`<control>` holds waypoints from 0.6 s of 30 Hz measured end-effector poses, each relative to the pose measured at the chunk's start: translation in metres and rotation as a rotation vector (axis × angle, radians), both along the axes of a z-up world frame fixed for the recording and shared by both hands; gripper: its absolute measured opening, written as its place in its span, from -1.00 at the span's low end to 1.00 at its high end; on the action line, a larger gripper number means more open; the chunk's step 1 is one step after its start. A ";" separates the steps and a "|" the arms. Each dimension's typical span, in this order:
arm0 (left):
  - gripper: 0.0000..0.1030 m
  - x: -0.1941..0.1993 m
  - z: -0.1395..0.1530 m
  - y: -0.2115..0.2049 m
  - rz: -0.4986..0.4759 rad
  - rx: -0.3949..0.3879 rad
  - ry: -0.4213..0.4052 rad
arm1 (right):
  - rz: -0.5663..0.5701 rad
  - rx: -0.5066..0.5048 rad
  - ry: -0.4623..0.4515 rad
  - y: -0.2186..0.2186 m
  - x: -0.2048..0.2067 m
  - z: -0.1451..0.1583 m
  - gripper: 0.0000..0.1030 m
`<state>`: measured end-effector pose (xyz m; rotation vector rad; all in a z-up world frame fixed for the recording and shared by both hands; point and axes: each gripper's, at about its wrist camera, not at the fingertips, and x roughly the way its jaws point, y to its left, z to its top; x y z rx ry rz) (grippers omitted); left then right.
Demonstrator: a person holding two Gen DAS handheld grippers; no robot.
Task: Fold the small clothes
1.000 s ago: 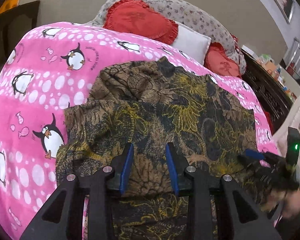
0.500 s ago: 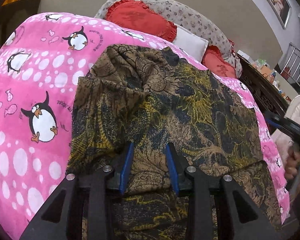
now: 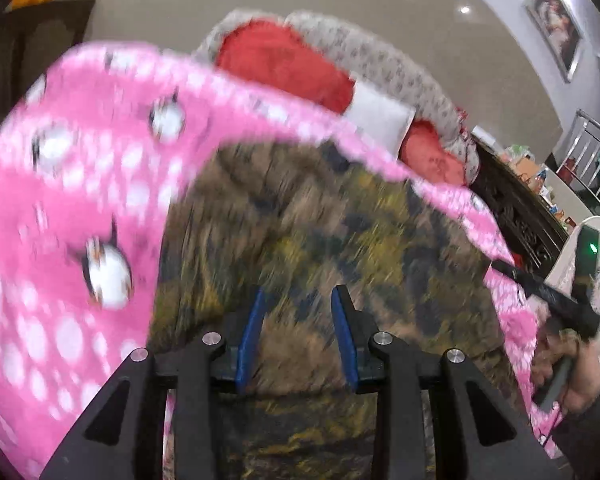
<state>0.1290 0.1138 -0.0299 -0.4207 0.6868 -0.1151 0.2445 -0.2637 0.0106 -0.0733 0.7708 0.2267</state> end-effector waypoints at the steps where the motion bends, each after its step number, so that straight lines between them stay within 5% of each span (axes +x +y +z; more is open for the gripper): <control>1: -0.75 0.004 0.006 -0.002 0.005 0.029 -0.015 | 0.036 0.025 -0.014 0.007 -0.013 0.006 0.34; 3: -0.75 0.019 0.006 -0.001 0.024 0.061 -0.002 | 0.087 0.026 0.006 0.022 -0.030 0.001 0.43; 6: -0.76 0.050 -0.030 0.008 0.055 0.088 0.151 | 0.086 -0.010 0.078 0.034 -0.041 -0.024 0.43; 8: -0.76 0.047 -0.038 0.016 0.052 0.023 0.118 | 0.066 -0.042 0.139 0.036 -0.040 -0.054 0.53; 11: -0.76 0.045 -0.042 0.025 0.050 -0.042 0.105 | 0.076 -0.022 0.081 0.035 -0.049 -0.058 0.60; 18: -0.76 0.048 -0.038 0.009 0.048 0.050 0.130 | 0.076 -0.055 0.071 0.042 -0.050 -0.063 0.67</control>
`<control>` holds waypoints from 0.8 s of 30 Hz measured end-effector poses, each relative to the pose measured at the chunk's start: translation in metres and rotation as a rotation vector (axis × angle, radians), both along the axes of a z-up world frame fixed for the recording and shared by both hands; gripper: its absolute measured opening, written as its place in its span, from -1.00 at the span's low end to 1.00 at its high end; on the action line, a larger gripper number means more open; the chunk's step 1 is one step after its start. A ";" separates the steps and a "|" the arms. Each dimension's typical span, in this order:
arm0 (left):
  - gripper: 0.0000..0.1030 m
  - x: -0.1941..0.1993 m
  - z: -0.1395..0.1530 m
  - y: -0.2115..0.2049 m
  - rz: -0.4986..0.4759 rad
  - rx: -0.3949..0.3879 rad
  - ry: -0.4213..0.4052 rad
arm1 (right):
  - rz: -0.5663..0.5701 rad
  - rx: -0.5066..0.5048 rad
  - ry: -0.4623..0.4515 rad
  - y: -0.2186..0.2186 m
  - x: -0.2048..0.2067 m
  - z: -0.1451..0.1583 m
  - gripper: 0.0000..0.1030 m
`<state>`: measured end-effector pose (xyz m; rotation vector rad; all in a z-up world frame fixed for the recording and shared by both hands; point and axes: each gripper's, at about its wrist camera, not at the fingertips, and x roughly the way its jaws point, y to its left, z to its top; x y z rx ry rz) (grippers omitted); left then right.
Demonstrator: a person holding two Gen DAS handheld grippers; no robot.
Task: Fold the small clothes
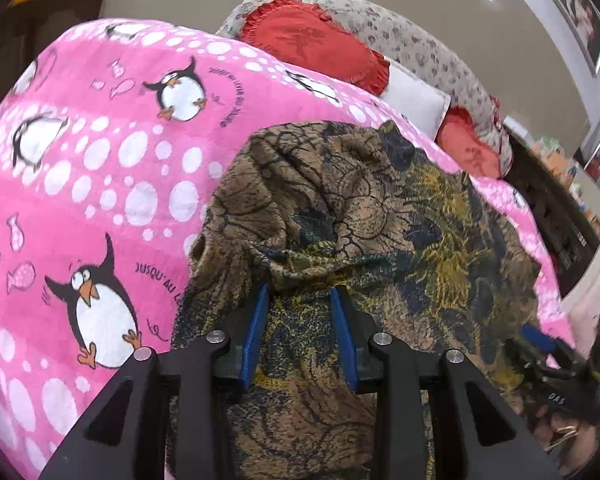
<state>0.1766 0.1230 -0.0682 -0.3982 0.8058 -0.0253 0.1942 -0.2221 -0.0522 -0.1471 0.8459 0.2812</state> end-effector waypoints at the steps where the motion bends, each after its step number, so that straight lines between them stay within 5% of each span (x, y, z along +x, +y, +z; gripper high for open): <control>1: -0.76 0.002 0.004 -0.003 -0.006 0.031 0.017 | 0.000 -0.002 -0.001 0.001 -0.002 0.002 0.67; 4: -0.76 -0.008 0.030 -0.016 0.013 0.035 0.017 | 0.002 0.001 0.011 -0.001 0.003 0.005 0.69; 8: -0.69 -0.034 0.062 -0.055 -0.051 0.058 -0.103 | -0.048 -0.001 -0.007 0.001 -0.006 0.029 0.68; 11: -0.69 -0.032 0.045 -0.086 -0.142 0.092 -0.058 | -0.085 0.012 -0.015 0.009 -0.015 0.042 0.68; 14: -0.67 -0.014 0.002 -0.100 -0.177 0.147 0.083 | -0.077 -0.027 0.036 0.023 -0.019 0.029 0.68; 15: -0.64 -0.018 0.003 -0.100 -0.181 0.153 0.028 | -0.077 -0.071 0.061 0.027 -0.018 0.018 0.70; 17: -0.61 -0.016 0.006 -0.096 -0.189 0.121 0.045 | -0.082 -0.079 0.078 0.027 -0.018 0.002 0.78; 24: -0.61 -0.051 0.036 -0.060 -0.153 0.059 0.039 | -0.102 -0.066 0.075 0.020 -0.029 0.026 0.79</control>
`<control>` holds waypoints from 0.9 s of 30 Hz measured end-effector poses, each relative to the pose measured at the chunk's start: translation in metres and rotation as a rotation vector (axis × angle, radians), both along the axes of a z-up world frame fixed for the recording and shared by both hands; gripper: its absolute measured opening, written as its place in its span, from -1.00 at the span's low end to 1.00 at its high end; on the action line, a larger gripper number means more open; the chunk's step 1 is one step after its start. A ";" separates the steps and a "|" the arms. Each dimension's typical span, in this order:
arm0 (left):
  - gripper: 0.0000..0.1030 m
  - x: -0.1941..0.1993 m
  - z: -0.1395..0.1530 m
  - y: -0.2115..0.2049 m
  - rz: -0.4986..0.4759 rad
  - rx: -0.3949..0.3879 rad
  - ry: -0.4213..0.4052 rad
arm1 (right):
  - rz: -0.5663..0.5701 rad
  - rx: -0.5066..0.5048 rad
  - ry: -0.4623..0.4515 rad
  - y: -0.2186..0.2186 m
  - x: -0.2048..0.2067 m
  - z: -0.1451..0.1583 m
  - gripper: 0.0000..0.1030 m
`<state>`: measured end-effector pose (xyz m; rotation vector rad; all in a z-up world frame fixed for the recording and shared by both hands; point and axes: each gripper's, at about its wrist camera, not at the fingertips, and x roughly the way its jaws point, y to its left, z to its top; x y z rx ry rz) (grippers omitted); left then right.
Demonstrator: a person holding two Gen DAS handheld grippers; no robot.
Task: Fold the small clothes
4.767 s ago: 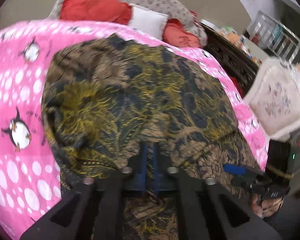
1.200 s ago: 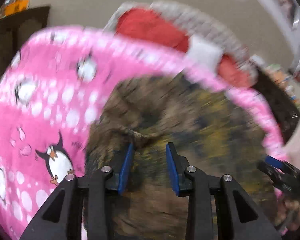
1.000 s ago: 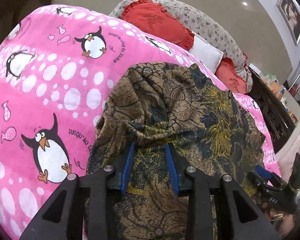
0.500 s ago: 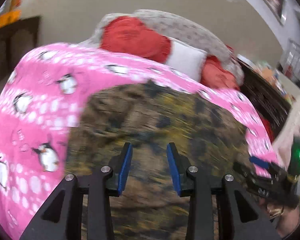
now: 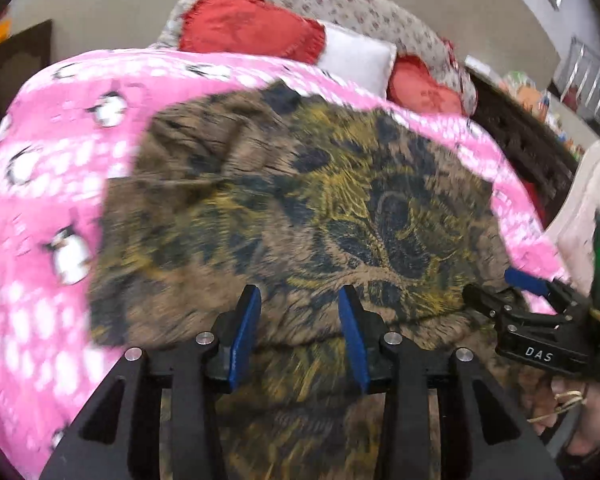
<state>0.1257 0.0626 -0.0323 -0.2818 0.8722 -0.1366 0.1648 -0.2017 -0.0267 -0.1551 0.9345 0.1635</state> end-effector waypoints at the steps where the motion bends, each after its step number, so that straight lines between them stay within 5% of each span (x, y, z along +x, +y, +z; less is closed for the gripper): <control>1: -0.61 -0.008 0.004 0.006 0.007 -0.015 -0.004 | -0.004 0.002 -0.002 -0.001 -0.006 0.006 0.79; 11: -0.49 -0.143 0.042 0.062 -0.078 0.037 -0.006 | 0.116 0.065 -0.037 -0.045 -0.137 0.059 0.79; 20: -0.49 -0.263 0.002 0.073 -0.170 -0.039 0.135 | 0.130 0.077 -0.077 -0.121 -0.261 0.048 0.79; 23: -0.47 -0.276 -0.022 0.060 -0.227 -0.103 0.214 | 0.123 0.063 -0.101 -0.130 -0.284 0.045 0.79; 27: -0.25 -0.286 -0.034 0.057 -0.197 -0.159 0.186 | 0.095 0.093 -0.102 -0.141 -0.296 0.042 0.79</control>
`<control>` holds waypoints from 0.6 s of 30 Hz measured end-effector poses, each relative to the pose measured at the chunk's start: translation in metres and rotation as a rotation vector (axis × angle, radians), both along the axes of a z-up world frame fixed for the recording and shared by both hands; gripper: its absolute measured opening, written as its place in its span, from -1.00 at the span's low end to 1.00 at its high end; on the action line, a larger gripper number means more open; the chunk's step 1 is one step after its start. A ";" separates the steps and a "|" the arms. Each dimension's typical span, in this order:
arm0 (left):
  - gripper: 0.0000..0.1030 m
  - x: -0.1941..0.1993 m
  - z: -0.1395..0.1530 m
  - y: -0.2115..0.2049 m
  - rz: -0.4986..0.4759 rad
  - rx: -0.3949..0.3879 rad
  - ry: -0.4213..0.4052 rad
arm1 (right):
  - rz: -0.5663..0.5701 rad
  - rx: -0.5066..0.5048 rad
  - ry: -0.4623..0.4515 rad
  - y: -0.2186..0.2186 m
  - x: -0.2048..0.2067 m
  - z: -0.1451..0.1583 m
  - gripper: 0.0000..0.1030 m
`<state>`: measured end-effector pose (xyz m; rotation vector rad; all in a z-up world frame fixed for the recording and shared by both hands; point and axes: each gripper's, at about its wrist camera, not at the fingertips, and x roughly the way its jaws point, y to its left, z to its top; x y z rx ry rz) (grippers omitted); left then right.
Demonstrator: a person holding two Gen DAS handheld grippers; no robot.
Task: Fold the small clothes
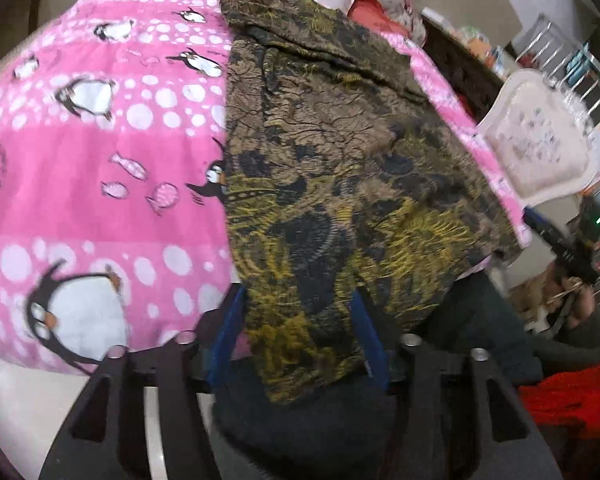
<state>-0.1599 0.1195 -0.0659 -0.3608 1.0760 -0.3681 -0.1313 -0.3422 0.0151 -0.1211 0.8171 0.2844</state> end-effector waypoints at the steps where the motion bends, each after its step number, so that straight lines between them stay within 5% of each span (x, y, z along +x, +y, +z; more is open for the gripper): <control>1: -0.25 0.001 -0.001 0.002 0.007 -0.022 0.002 | -0.012 0.016 -0.001 -0.005 -0.002 0.000 0.79; 4: -0.25 0.008 -0.002 0.016 0.017 -0.103 -0.013 | -0.048 0.057 -0.004 -0.021 -0.006 0.001 0.79; 7: -0.56 0.014 0.002 0.029 0.057 -0.101 -0.007 | -0.084 0.067 -0.001 -0.034 -0.008 0.002 0.79; 12: -0.56 0.019 -0.005 0.026 0.058 -0.085 0.006 | -0.106 0.068 -0.011 -0.043 -0.013 0.003 0.79; 18: -0.52 0.011 -0.005 0.024 0.007 -0.205 0.037 | -0.097 0.092 -0.004 -0.041 -0.012 -0.002 0.79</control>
